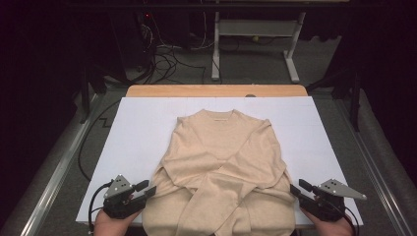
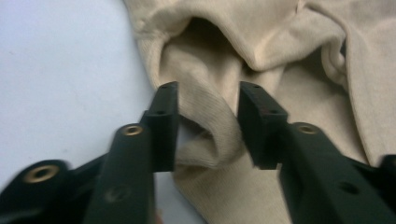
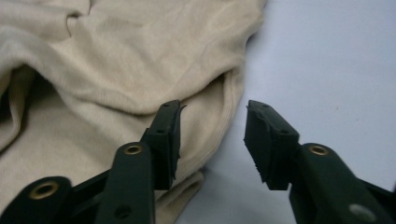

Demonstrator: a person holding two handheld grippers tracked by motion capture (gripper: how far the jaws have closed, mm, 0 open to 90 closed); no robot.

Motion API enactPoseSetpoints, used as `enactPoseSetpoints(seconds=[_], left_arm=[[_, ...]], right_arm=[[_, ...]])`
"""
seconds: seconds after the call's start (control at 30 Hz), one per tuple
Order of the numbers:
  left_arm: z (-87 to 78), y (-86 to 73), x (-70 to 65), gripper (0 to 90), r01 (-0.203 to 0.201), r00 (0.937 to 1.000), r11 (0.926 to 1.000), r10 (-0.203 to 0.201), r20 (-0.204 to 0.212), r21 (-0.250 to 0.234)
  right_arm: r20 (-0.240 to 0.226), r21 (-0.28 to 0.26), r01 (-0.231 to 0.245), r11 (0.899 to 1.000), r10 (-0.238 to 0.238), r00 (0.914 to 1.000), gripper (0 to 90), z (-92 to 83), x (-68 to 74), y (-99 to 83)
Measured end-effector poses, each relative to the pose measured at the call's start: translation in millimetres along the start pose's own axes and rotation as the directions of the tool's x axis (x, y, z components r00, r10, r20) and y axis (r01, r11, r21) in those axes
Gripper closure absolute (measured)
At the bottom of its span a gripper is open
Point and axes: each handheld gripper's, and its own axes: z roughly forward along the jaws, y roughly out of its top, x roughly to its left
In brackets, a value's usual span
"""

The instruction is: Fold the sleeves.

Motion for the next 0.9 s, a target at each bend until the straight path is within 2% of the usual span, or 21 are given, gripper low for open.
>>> enactPoseSetpoints(seconds=[0.07, 0.13, 0.23, 0.27, 0.5, 0.63, 0.7, 0.9], left_arm=[[-2.3, 3.3, 2.5, 53.7, 0.009, 0.9999, 0.9995, -0.009, -0.007, -0.029], [-3.8, 7.7, 4.5, 48.8, 0.016, 0.9997, 0.9988, -0.016, -0.016, -0.046], [-5.2, 12.3, 6.4, 48.7, 0.017, 0.9997, 0.9973, -0.018, -0.017, -0.072], [-5.0, 14.4, 6.7, 45.3, 0.016, 0.9995, 0.9970, -0.018, -0.026, -0.076], [2.5, 19.5, 11.3, 43.2, 0.039, 0.9989, 0.9953, -0.041, -0.021, -0.088], [5.9, 25.8, 13.5, 43.1, 0.037, 0.9990, 0.9955, -0.039, -0.021, -0.087], [8.2, 30.7, 15.1, 37.7, 0.038, 0.9987, 0.9959, -0.041, -0.029, -0.082], [13.6, 50.4, 20.0, 34.8, 0.028, 0.9985, 0.9948, -0.032, -0.045, -0.097]], right_arm=[[-0.003, -0.024, -0.010, 1.000, 0.010, 1.0000, 50.5, -0.1, -1.1, 2.8], [-0.003, -0.040, -0.021, 0.999, 0.020, 0.9998, 46.8, 1.4, -1.8, 6.3], [0.000, -0.069, -0.019, 0.997, 0.019, 0.9998, 40.6, 5.0, -3.3, 12.8], [0.003, -0.077, -0.017, 0.997, 0.018, 0.9998, 38.4, 6.5, -3.5, 14.9], [0.019, -0.083, -0.012, 0.996, 0.014, 0.9997, 27.3, 14.0, -4.1, 18.9], [0.030, -0.088, -0.014, 0.996, 0.016, 0.9994, 23.2, 15.2, -5.4, 20.4], [0.033, -0.095, -0.013, 0.995, 0.016, 0.9993, 21.3, 15.0, -6.3, 22.4], [0.028, -0.105, -0.011, 0.994, 0.014, 0.9995, 15.6, 20.2, -9.0, 31.7]])
